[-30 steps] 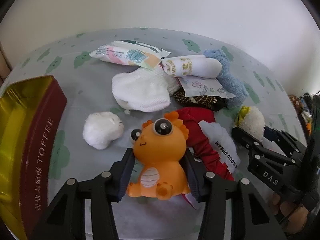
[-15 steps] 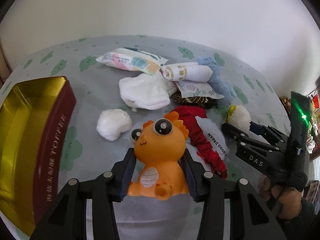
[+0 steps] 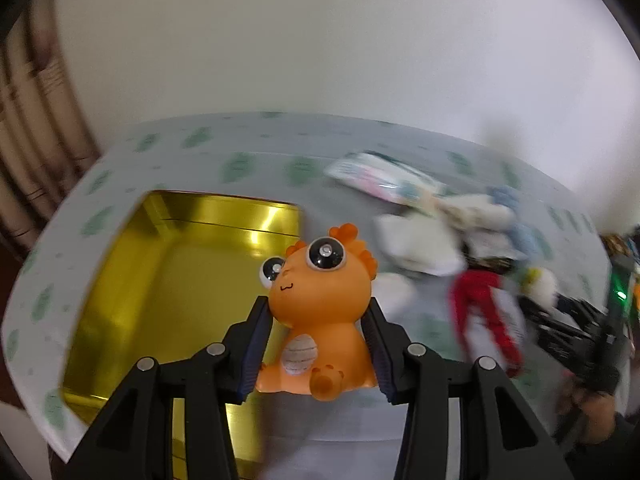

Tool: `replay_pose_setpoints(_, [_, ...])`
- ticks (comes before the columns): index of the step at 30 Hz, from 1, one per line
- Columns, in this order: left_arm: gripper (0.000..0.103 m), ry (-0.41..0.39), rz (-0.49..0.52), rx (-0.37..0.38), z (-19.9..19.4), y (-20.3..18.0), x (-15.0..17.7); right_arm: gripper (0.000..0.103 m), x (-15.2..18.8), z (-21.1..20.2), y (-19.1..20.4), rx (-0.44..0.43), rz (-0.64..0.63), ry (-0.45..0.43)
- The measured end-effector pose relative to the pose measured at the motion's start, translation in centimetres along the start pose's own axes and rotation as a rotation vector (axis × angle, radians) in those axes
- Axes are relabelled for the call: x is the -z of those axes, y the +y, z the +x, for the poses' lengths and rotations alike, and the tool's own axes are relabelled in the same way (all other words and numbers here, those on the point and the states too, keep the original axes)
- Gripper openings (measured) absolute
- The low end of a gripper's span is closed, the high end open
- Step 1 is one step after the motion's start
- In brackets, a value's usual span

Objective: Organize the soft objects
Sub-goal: 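Carry the orange dinosaur into the gold tin and open the left tool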

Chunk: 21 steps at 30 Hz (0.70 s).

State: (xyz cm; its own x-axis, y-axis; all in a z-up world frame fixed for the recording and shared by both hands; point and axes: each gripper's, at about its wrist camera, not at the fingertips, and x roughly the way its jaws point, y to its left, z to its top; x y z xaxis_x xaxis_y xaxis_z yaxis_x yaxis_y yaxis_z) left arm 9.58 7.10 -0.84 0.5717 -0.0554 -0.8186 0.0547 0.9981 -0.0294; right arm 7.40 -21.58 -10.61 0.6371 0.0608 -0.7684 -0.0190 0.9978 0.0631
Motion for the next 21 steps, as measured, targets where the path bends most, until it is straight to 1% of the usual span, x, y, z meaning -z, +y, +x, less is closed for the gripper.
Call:
replay_pose_setpoints(4, [0.047,0.013,-0.064,-0.079,0.7,4.6,-0.3,0.056,0.0,0.0,0.0,0.002,-0.001,0.001])
replay_pose_setpoints(7, [0.047,0.04,-0.099,-0.147,1.9,7.6,-0.3,0.056,0.0,0.0,0.0,0.005,-0.003,0.001])
replay_pose_setpoints(10, [0.047,0.06,-0.112,-0.178,2.8,9.8,-0.3,0.056,0.0,0.0,0.1,0.008,-0.005,0.002])
replay_pose_setpoints(13, [0.047,0.087,-0.119,-0.175,3.7,11.1,-0.3,0.056,0.0,0.1,0.1,0.013,-0.009,0.003])
replay_pose_setpoints(19, [0.047,0.129,-0.142,-0.205,5.5,12.6,0.0,0.056,0.0,0.0,0.1,0.016,-0.011,0.004])
replay_pose_setpoints(21, [0.049,0.135,-0.157,-0.211,5.7,13.0,0.3,0.056,0.0,0.0,0.2,0.017,-0.012,0.005])
